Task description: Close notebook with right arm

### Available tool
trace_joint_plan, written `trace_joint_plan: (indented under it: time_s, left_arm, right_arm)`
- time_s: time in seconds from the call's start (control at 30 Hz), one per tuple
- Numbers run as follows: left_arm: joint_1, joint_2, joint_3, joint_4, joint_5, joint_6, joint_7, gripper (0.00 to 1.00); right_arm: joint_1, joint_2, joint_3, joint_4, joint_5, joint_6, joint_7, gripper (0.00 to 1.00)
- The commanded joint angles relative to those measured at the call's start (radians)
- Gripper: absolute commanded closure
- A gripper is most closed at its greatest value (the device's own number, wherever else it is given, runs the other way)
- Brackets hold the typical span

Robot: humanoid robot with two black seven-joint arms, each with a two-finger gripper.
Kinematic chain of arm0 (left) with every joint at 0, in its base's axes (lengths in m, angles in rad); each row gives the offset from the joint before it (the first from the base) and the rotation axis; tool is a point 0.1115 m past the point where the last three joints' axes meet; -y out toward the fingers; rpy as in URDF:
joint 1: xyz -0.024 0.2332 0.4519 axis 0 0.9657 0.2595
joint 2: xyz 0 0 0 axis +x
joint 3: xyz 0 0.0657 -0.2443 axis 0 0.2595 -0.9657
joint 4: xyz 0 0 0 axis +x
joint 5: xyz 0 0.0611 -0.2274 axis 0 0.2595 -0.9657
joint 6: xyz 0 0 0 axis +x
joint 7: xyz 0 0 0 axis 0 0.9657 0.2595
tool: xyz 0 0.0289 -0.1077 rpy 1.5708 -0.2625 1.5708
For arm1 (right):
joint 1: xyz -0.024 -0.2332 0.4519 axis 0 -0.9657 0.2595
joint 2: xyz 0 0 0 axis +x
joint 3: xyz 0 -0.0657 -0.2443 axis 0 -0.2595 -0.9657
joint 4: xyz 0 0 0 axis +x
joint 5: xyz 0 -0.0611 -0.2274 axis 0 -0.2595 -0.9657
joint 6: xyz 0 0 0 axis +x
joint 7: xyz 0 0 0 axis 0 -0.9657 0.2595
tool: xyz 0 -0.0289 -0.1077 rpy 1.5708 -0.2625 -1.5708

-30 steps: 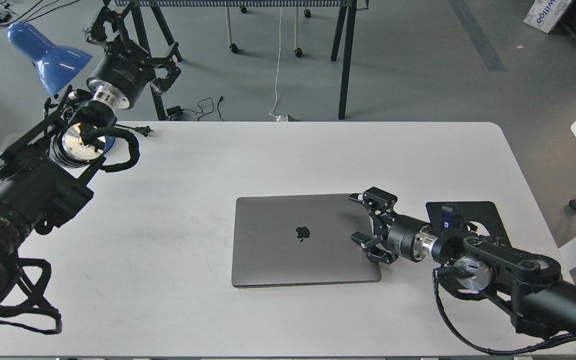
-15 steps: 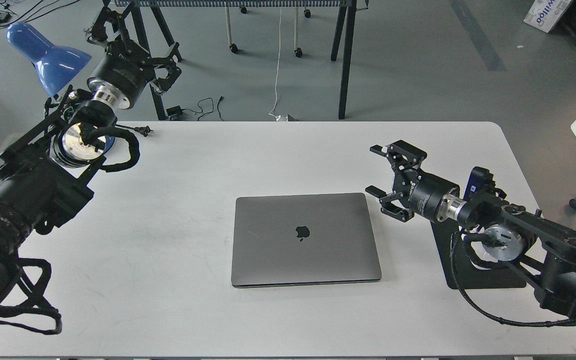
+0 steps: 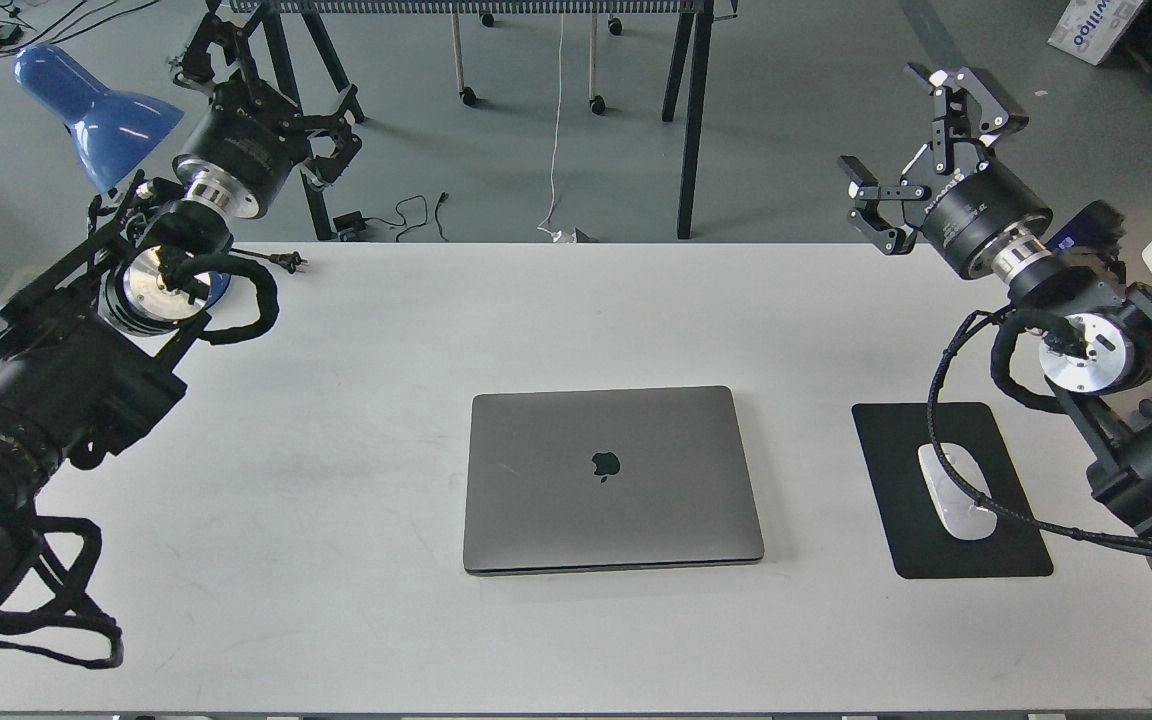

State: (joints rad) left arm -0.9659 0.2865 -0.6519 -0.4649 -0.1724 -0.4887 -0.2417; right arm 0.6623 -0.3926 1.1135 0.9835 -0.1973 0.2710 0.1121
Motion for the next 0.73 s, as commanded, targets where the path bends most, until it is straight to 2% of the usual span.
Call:
trace_joint_plan:
  time_s: [0.0,0.1,0.2,0.37,0.57,0.7]
  left_arm:
    - [0.0,-0.003,-0.002,0.0,-0.001,0.0,-0.002,0.0]
    - [0.0,-0.001,-0.002,0.0,-0.002,0.0,-0.002,0.0]
    - [0.0,-0.001,-0.005,-0.001,-0.006,0.0,0.001,0.0]
    - [0.0,0.0,-0.009,-0.001,-0.009,0.0,0.009,0.0]
    - [0.001,0.0,-0.008,-0.001,-0.009,0.0,0.009,0.0]
    - [0.001,0.0,-0.006,-0.001,-0.009,0.0,0.007,0.0]
  right_arm:
    - [0.008,0.004,0.046,-0.048,0.128,0.01,-0.009,0.0]
    - [0.023,-0.002,0.049,-0.097,0.234,0.031,-0.048,0.0]
    - [0.023,0.001,0.049,-0.161,0.298,0.106,-0.077,0.0]
    - [0.03,0.037,0.049,-0.276,0.303,0.151,-0.069,0.0]
    - [0.03,0.046,-0.01,-0.29,0.299,0.212,-0.062,0.0]
    - [0.03,0.046,-0.012,-0.292,0.3,0.212,-0.04,0.0]
